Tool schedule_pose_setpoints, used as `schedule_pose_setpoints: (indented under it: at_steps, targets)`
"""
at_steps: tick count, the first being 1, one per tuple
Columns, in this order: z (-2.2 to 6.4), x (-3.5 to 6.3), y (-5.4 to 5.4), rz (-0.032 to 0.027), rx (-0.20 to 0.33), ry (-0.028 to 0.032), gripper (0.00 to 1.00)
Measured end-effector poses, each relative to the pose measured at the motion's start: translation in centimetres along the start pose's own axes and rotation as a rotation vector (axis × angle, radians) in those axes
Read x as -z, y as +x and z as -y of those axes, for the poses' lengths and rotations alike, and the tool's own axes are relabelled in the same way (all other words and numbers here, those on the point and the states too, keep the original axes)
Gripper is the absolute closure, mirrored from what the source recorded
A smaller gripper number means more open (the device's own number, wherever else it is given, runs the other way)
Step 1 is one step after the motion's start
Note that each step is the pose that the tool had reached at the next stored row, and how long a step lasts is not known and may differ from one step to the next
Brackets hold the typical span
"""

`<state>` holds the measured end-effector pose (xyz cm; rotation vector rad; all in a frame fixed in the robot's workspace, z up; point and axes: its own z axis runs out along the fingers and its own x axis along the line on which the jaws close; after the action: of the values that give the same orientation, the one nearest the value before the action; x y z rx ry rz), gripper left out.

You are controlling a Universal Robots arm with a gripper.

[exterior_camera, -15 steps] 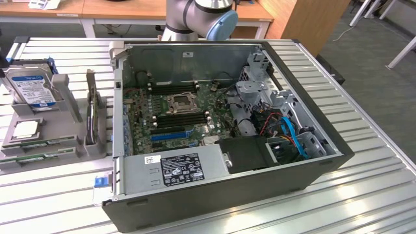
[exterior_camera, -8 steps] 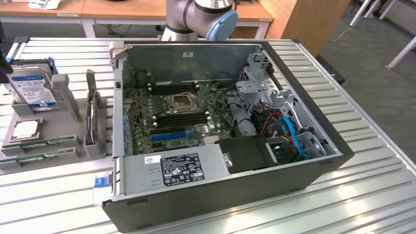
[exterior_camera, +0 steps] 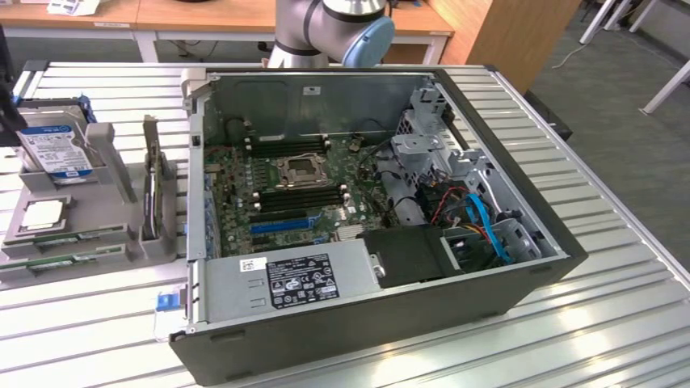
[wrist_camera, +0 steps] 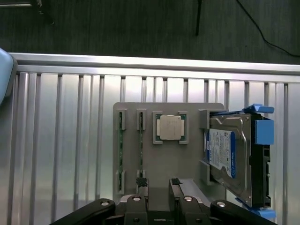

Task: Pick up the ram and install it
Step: 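Pick up the ram and move it above insertion slot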

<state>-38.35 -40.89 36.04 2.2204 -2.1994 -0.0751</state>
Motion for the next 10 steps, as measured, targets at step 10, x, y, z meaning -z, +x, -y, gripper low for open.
schedule_pose_setpoints:
  at_steps: [10]
  targets:
    - [0.06, -1.36, 0.0, 0.0000, 0.000, 0.0001, 0.69]
